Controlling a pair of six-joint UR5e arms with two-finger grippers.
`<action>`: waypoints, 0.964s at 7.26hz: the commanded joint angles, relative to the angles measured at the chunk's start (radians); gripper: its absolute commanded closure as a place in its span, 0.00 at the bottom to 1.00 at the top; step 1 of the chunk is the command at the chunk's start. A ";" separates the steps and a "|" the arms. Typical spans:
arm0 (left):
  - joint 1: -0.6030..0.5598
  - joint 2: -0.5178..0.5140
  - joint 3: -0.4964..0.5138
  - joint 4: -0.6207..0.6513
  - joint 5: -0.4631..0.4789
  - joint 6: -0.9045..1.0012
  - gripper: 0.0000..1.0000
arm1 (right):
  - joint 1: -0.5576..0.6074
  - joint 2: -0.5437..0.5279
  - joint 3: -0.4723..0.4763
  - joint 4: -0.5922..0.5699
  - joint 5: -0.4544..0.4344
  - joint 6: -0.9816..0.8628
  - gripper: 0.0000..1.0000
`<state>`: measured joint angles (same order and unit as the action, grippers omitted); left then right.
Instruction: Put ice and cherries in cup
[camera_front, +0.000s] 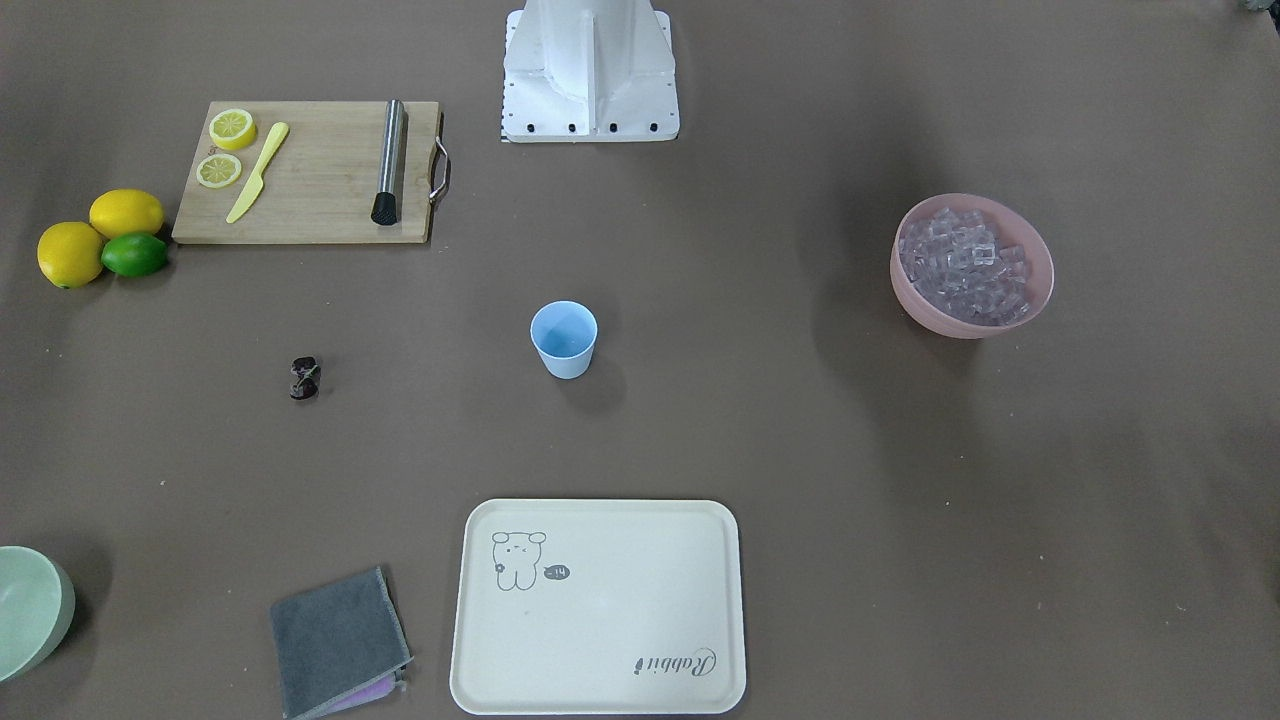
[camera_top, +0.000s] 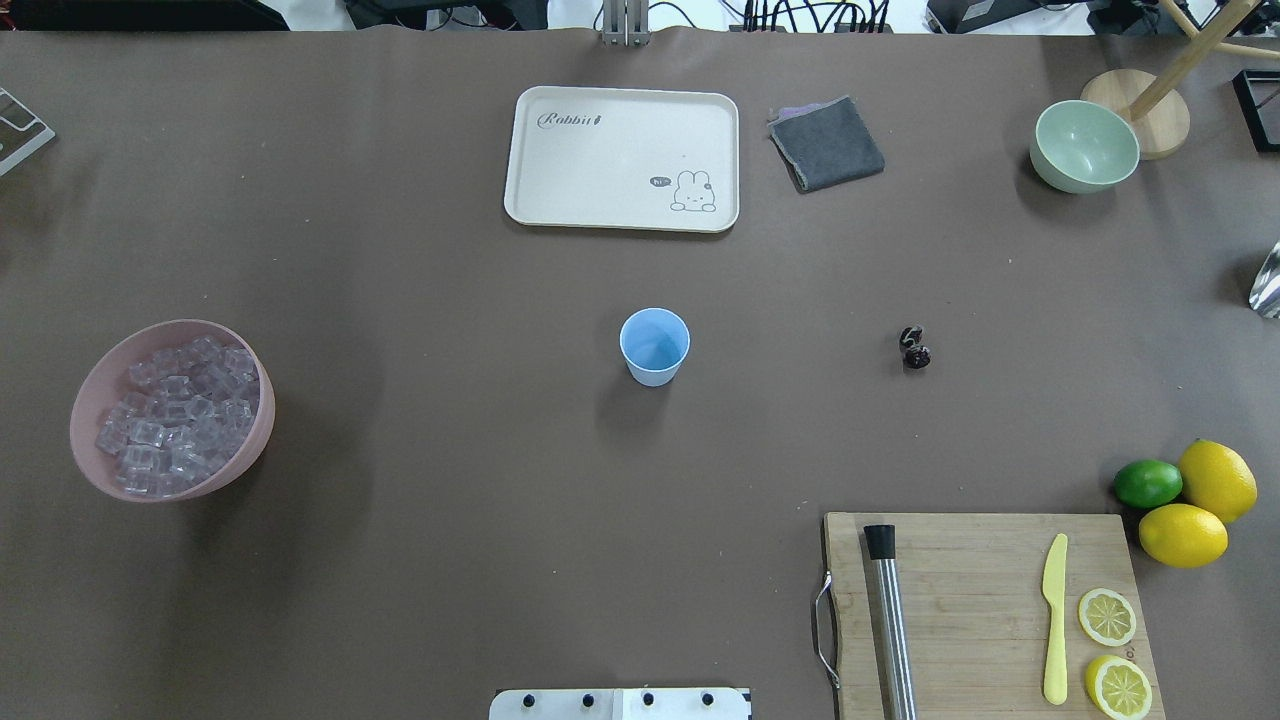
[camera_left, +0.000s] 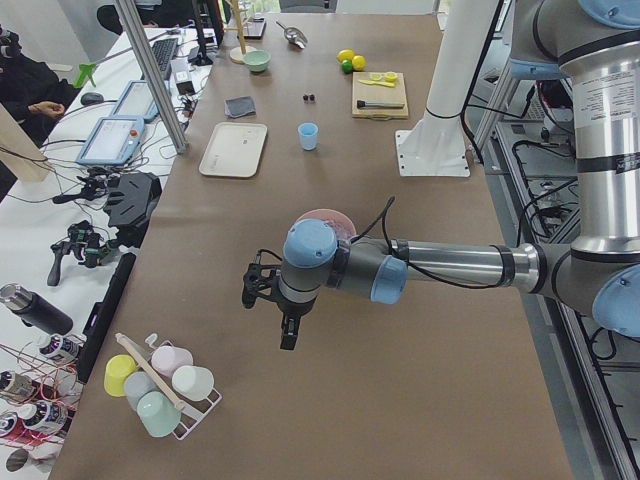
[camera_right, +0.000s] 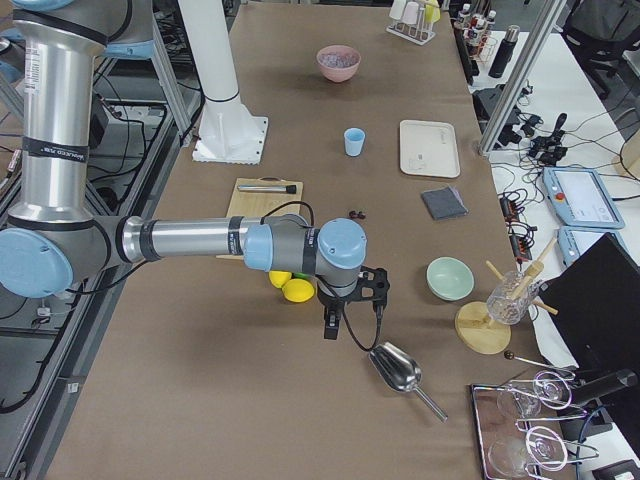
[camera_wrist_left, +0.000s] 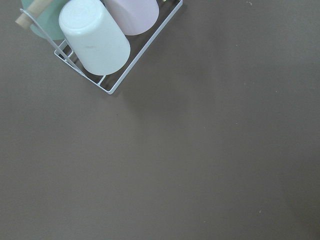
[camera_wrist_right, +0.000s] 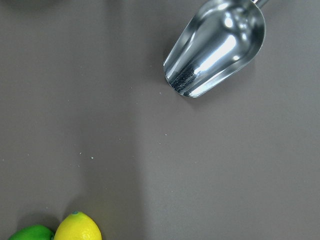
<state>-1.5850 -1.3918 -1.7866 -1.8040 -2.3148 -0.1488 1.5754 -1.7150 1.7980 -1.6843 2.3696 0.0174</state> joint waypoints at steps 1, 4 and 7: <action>0.000 0.000 0.003 0.000 0.000 0.000 0.02 | 0.002 -0.002 0.003 0.000 0.000 -0.001 0.00; 0.002 -0.001 0.007 0.000 0.003 0.000 0.02 | 0.002 -0.008 0.004 0.000 0.020 -0.004 0.00; 0.000 -0.001 0.006 0.000 0.003 0.000 0.02 | 0.002 -0.008 0.004 0.000 0.019 -0.004 0.00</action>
<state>-1.5833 -1.3928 -1.7792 -1.8040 -2.3117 -0.1494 1.5769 -1.7226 1.8019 -1.6843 2.3882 0.0136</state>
